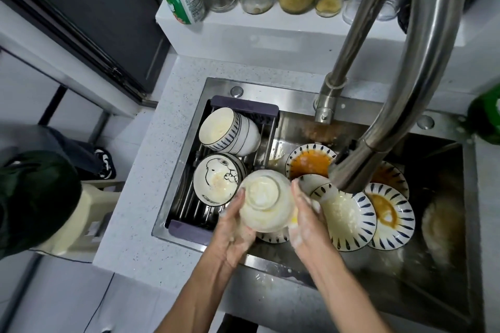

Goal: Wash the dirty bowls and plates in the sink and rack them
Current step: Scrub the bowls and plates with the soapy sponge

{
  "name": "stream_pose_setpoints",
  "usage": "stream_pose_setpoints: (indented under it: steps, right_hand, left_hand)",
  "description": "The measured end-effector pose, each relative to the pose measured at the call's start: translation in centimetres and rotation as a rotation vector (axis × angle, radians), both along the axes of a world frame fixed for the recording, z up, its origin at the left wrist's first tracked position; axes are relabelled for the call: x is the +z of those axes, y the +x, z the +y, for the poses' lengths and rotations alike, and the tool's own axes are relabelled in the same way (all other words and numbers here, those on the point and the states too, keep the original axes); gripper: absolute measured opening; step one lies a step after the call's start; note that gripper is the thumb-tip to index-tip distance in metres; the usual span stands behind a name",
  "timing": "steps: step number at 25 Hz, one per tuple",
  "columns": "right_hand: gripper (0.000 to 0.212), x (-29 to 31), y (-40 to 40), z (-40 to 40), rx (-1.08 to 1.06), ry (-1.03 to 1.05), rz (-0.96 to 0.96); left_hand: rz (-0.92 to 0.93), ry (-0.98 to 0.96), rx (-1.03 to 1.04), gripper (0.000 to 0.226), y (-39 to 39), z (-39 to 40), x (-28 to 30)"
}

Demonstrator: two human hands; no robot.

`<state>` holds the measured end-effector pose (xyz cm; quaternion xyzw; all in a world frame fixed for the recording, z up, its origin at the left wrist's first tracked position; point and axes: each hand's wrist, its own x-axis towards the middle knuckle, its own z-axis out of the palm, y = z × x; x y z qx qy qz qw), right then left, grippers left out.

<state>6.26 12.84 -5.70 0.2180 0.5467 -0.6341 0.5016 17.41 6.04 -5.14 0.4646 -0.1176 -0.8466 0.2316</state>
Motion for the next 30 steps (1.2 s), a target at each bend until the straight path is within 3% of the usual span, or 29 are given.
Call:
stream_pose_setpoints:
  steps: [1,2,5,9,12,15,19,22,24,27,30]
  right_hand:
    - [0.013,-0.3,0.4,-0.9,-0.024,0.067,0.042]
    - [0.014,-1.1,1.0,-1.5,0.008,0.106,0.160]
    - [0.035,-2.9,2.4,-2.1,0.313,0.207,0.551]
    - [0.031,-4.1,3.1,0.9,0.439,0.252,0.497]
    - [0.029,-5.2,2.0,5.4,0.439,0.355,0.398]
    - [0.028,-5.6,-0.5,9.0,0.346,0.475,0.410]
    - [0.026,-5.9,-3.9,12.0,0.164,0.549,0.371]
    - [0.026,-6.4,-6.0,13.5,0.108,0.598,0.357]
    - [0.025,-7.3,-7.4,14.6,0.070,0.617,0.358]
    - [0.024,-8.6,-9.5,16.3,-0.020,0.611,0.360]
    - [0.022,-9.0,-10.2,17.5,-0.062,0.563,0.326]
  left_hand:
    - [0.017,-0.050,-0.007,0.095,0.5,-0.2,0.5]
    - [-0.008,-0.130,-0.043,0.092,1.0,-0.3,1.0]
    - [-0.352,-0.510,-0.277,0.057,2.1,-1.3,3.8]
    - [-1.136,-1.271,-0.795,0.012,3.8,-2.9,3.2]
    - [-1.305,-1.455,-1.043,0.024,4.2,-3.2,0.3]
    - [-1.289,-1.334,-0.919,0.031,5.1,-2.4,-0.2]
    - [-1.102,-1.249,-0.735,0.030,2.8,4.2,0.9]
    - [-0.813,-0.699,-0.860,0.027,-4.1,9.4,-2.4]
    - [-0.812,-0.426,-0.845,0.024,-8.7,11.2,-7.0]
    - [-0.841,-0.118,-0.724,0.034,-13.1,11.9,-12.0]
    - [-0.729,0.115,-0.479,0.037,-13.6,11.8,-15.0]
